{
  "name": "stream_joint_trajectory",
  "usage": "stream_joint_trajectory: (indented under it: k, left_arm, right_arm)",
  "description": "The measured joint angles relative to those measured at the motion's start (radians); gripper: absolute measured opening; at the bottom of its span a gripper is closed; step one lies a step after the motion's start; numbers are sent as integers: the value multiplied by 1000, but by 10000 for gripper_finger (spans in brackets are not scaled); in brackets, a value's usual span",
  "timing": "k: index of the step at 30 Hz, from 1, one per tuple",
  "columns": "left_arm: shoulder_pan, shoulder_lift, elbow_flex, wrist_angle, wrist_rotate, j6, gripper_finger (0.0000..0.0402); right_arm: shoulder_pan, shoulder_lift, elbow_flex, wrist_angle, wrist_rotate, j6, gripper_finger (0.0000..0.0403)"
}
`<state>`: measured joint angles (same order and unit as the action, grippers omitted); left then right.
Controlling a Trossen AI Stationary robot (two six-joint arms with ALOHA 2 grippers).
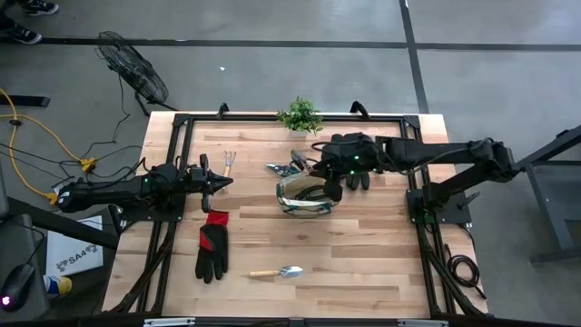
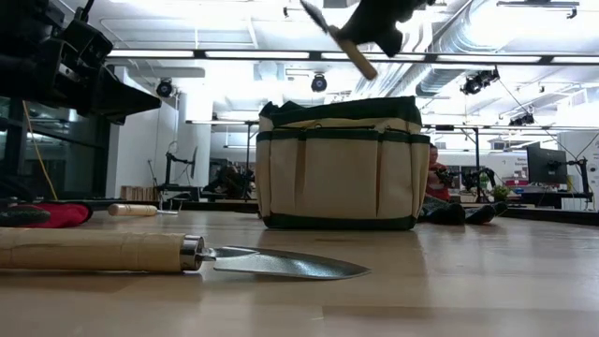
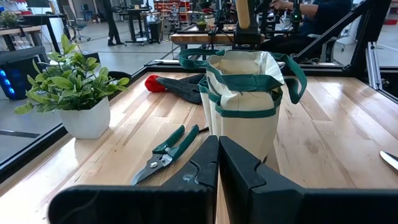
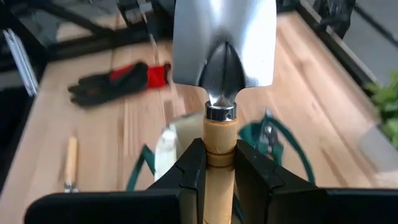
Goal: Pick & Place Garden tools in Gardening bag
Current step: Put the brown trowel into the gardening bag
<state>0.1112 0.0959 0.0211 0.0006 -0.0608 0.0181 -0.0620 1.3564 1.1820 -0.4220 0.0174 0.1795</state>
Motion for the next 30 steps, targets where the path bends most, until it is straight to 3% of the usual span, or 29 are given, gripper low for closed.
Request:
stream_joint_trajectory:
  k: [15,20,30]
  left_arm:
    - [0,0,0,0,0,0,10]
    - [0,0,0,0,0,0,10]
    - [0,0,0,0,0,0,10]
  right_arm:
    - [0,74,11,-17,-19,6,51]
    - [0,74,77,-21,-25,-8,51]
    - [3,157,279,-227,-8,-19,51]
